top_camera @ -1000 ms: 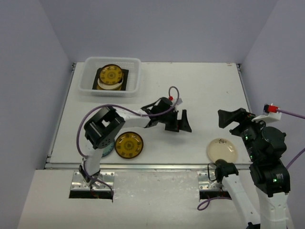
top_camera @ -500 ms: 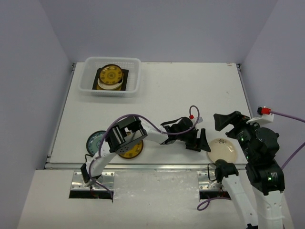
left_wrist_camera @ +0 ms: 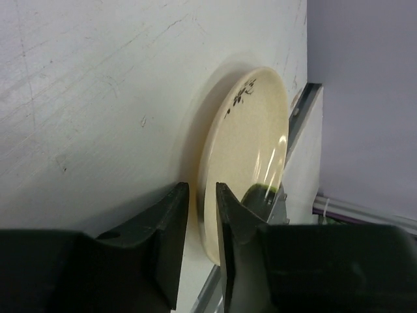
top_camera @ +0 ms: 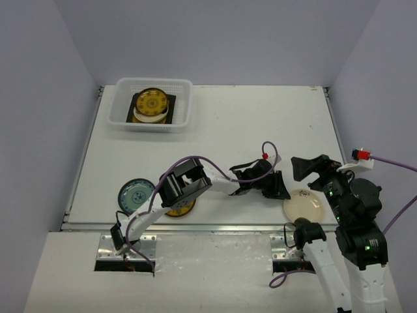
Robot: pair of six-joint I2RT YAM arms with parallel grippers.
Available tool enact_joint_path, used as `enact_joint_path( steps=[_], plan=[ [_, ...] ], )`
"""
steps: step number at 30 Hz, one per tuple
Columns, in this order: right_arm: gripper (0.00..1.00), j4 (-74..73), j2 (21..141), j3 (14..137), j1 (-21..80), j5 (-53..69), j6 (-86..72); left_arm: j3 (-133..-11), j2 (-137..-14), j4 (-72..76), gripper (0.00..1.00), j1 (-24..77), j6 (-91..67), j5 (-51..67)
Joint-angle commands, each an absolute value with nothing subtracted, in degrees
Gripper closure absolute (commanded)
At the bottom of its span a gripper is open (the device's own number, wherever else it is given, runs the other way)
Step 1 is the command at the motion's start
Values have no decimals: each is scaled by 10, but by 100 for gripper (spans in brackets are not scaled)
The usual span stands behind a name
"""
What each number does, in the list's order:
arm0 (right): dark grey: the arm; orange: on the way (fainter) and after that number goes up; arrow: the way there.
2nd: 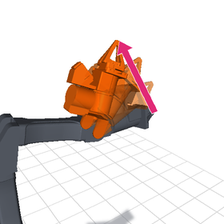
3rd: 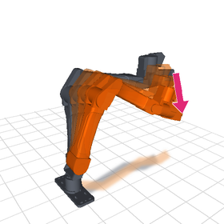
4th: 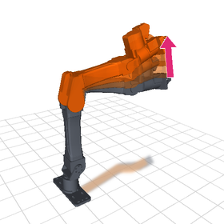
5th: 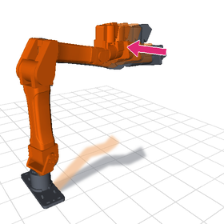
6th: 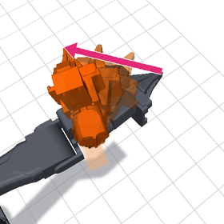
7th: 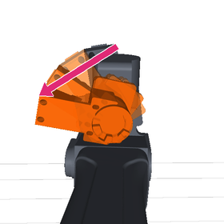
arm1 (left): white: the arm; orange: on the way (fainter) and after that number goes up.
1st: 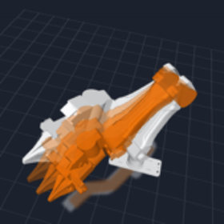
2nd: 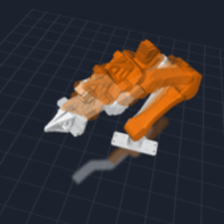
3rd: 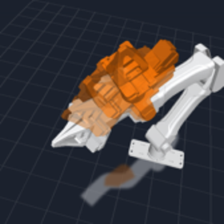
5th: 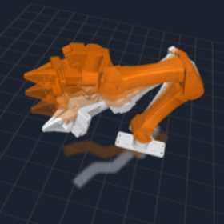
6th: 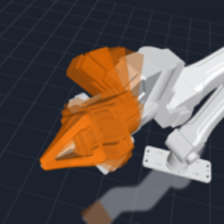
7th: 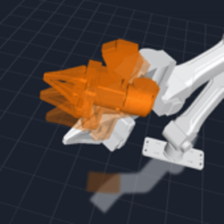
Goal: Place the plates into the plastic bin on the countertop
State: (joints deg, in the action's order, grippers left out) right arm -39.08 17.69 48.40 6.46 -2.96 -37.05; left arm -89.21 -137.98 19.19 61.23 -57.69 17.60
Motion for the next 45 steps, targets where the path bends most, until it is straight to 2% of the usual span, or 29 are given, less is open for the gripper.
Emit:
enact_joint_path(
  steps=[1, 4, 10, 16, 22, 26, 29, 31, 36, 45],
  plan=[
    [1, -369, 174, 488, 62, -40, -357, -879, -1417, 112, 86, 620, -533, 145],
    [1, -368, 175, 484, 62, -40, -359, -887, -1410, 102, 99, 625, -501, 144],
    [1, -364, 181, 486, 62, -34, -362, -874, -1309, 61, 100, 591, -429, 83],
    [1, -363, 180, 490, 62, -44, -357, -878, -1149, -77, 100, 460, -374, -40],
    [1, -354, 184, 488, 62, -47, -359, -895, -1061, -153, 100, 260, -375, -86],
    [1, -348, 186, 483, 62, -50, -356, -931, -1059, -196, 100, 145, -372, -99],
    [1, -345, 189, 481, 62, -50, -355, -946, -1068, -191, 100, 19, -389, -58],
    [1, -343, 193, 479, 62, -46, -355, -967, -1095, -185, 100, -24, -397, -28],
    [1, -336, 199, 475, 62, -39, -357, -1092, -1188, -235, 100, -72, -388, 25],
    [1, -339, 204, 480, 62, -43, -342, -1050, -1219, -191, 100, -95, -396, 65]
  ],
)
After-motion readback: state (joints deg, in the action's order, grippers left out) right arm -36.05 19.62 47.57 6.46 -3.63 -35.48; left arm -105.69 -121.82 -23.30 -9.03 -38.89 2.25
